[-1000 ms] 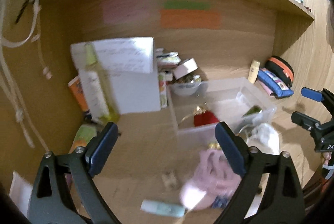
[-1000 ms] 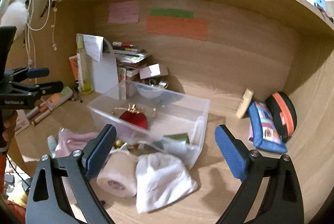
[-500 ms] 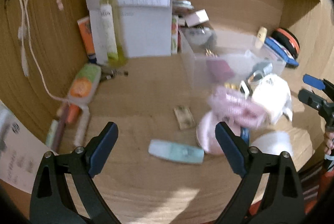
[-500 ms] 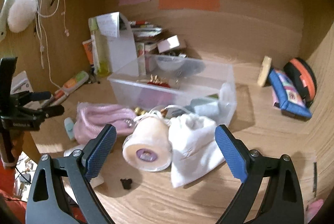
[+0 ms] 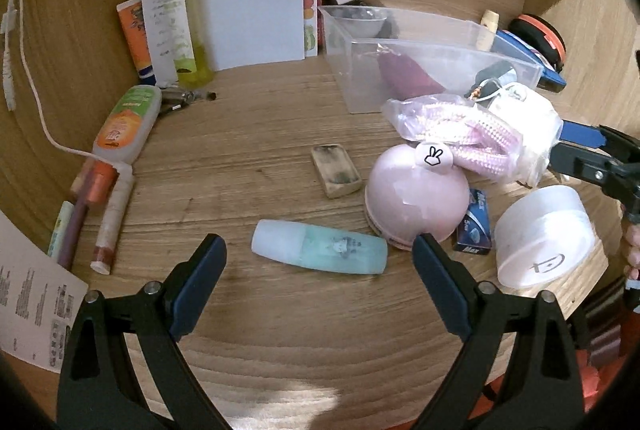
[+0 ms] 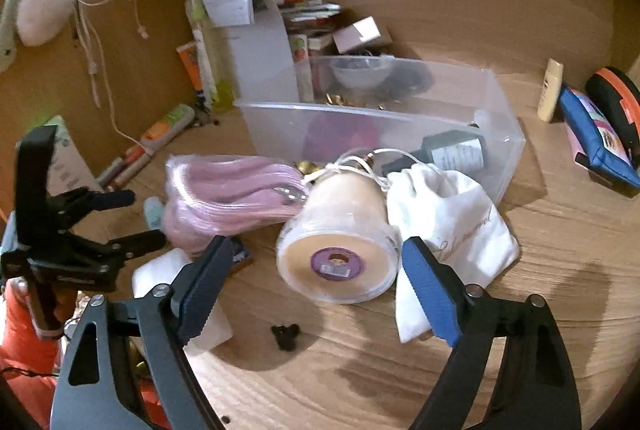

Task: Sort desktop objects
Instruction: 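Move both grippers back to the desk toward the mint tube and white jar, then grasp the mint-green tube with the left gripper while the right grasps the white jar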

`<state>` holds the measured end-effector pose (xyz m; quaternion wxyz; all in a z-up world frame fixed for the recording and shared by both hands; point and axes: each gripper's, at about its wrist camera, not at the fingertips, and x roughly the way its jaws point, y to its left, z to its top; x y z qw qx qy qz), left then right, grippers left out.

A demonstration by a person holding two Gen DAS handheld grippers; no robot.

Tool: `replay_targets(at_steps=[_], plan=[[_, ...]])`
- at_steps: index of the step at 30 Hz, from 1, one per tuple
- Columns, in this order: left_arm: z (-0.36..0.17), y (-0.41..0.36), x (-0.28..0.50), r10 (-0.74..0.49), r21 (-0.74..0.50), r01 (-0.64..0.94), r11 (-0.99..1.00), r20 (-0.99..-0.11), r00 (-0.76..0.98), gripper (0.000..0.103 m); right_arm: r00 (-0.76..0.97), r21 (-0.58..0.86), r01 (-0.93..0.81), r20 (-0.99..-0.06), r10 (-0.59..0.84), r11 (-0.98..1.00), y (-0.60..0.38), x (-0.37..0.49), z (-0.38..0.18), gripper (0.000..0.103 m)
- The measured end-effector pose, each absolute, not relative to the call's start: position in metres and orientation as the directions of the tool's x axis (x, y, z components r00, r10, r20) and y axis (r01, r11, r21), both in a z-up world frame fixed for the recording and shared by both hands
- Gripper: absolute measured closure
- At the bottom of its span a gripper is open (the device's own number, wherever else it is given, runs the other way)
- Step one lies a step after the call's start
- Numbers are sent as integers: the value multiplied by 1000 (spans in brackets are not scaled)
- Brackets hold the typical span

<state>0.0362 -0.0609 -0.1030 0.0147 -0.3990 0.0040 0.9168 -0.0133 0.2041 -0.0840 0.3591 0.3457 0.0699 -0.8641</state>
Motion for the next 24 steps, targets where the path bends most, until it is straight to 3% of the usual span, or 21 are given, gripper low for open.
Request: replay_targets(at_steps=[9,14,17,24], plan=[[-112,-55,30,44,-3,-61,-998,-734,-678,8,-503,89,657,-689,-522,-749,185,-25,-95,19],[-115,-54,30,45,6,-72,-997,-722,-690,21,-502,85,647,-701,-507,-758,185,-28,-98,35],[-115,-58,30,53,-1,-74,-997,-713,-699,30,-487,116,645,-700,-523,-756,188,-31,-99,35],[-114,-62,34,31,3,-45,-999,-696,-717,30,-488,128,647,-688,-537,-752,192,-30,-96,36]])
